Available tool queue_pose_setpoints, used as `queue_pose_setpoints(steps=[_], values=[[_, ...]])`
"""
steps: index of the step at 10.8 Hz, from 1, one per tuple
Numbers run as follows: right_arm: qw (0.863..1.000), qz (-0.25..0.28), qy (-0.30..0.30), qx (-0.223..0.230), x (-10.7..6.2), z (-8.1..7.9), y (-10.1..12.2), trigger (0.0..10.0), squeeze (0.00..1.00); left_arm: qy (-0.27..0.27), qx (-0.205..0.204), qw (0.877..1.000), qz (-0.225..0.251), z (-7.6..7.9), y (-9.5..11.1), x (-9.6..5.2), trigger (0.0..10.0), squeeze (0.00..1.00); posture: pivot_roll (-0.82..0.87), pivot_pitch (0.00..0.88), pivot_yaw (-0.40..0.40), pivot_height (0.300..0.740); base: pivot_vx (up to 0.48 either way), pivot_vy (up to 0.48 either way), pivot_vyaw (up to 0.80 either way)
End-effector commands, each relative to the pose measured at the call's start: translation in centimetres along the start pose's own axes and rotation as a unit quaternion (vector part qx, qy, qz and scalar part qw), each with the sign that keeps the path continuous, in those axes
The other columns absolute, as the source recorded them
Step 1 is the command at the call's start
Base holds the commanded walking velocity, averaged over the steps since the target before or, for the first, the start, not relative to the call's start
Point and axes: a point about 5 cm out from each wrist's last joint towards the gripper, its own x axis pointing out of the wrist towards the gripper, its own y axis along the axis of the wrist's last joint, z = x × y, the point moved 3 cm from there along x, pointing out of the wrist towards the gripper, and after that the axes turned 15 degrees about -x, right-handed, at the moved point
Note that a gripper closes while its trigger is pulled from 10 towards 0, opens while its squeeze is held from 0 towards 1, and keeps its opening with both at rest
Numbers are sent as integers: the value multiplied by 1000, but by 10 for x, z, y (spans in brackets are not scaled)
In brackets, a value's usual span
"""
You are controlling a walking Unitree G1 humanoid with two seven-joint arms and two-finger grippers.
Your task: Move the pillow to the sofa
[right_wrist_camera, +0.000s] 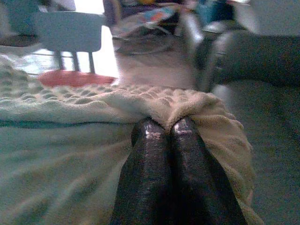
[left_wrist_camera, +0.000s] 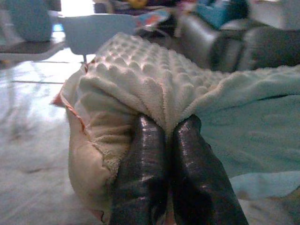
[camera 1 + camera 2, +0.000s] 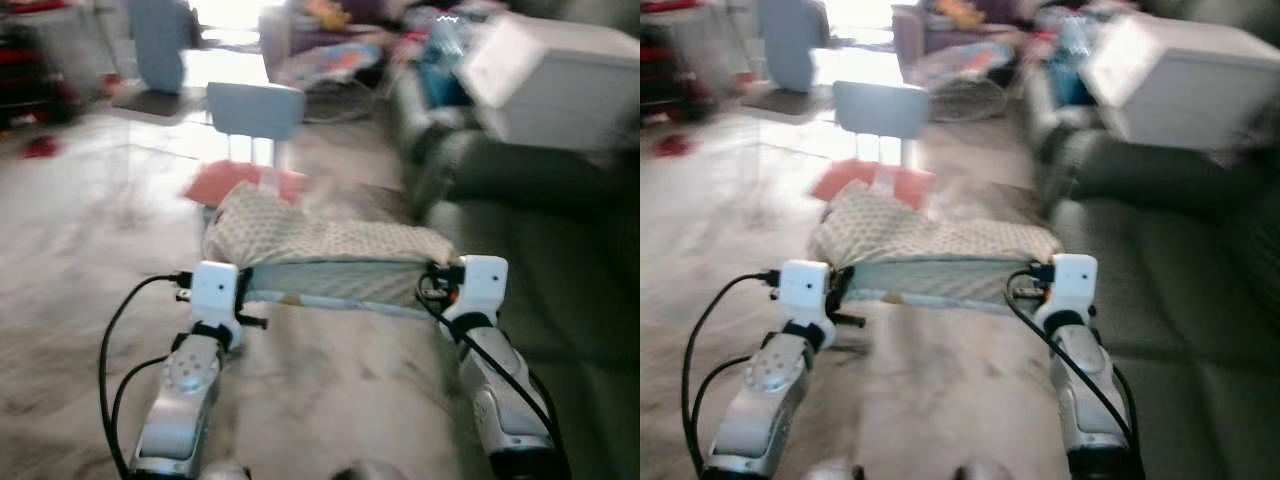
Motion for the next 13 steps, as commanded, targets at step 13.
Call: queue_pose_setpoints(steps=[13], values=[[1000,2,-13,-6,-2,5,3,10000,0,-25,-4,1000,-2,3,6,4,10000,0,-1,48,-64,740,0,119,-800]])
